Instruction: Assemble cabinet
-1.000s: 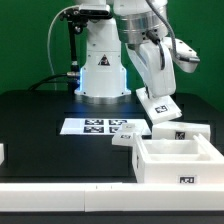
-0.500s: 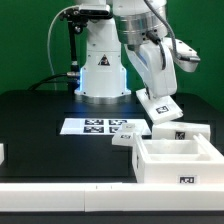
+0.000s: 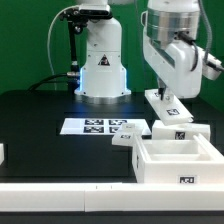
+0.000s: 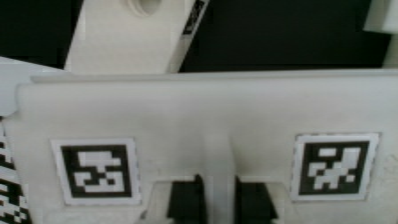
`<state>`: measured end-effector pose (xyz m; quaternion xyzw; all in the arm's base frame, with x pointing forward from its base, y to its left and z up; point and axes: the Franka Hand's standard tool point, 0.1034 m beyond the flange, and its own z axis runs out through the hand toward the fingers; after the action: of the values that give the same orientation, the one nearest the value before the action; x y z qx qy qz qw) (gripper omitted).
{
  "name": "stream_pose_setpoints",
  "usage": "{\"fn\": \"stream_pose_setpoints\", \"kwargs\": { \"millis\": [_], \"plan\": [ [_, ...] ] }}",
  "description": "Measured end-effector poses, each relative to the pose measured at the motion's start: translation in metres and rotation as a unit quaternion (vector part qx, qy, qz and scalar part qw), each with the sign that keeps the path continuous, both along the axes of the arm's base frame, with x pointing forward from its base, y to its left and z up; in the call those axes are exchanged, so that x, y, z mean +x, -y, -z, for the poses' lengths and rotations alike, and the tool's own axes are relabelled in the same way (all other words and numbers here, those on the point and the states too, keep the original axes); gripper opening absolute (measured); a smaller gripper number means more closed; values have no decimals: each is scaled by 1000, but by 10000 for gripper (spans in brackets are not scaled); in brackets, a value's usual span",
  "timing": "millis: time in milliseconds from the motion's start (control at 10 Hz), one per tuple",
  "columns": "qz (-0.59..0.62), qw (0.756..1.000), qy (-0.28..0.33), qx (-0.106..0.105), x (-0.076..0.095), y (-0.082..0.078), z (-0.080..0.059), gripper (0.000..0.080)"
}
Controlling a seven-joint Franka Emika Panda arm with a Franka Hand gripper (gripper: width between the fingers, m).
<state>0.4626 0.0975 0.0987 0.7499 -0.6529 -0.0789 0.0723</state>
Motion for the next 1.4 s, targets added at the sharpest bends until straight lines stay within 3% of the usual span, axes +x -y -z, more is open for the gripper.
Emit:
{"fn": "stream_pose_setpoints", "kwargs": {
  "millis": [400,500,600,900,1200,1400],
  "plan": [
    [-31,996,0,-78,-11,-27,9,62],
    [-3,994,-33,-103,-19,-24,14,62],
    [16,993,-34,-112,-17,-27,15,62],
    [15,996,9,-92,-10,-36,10,62],
    [-4,993,114,-42,-9,-50,14,62],
    [-11,990,135,-31,-11,-52,18,62]
  ]
}}
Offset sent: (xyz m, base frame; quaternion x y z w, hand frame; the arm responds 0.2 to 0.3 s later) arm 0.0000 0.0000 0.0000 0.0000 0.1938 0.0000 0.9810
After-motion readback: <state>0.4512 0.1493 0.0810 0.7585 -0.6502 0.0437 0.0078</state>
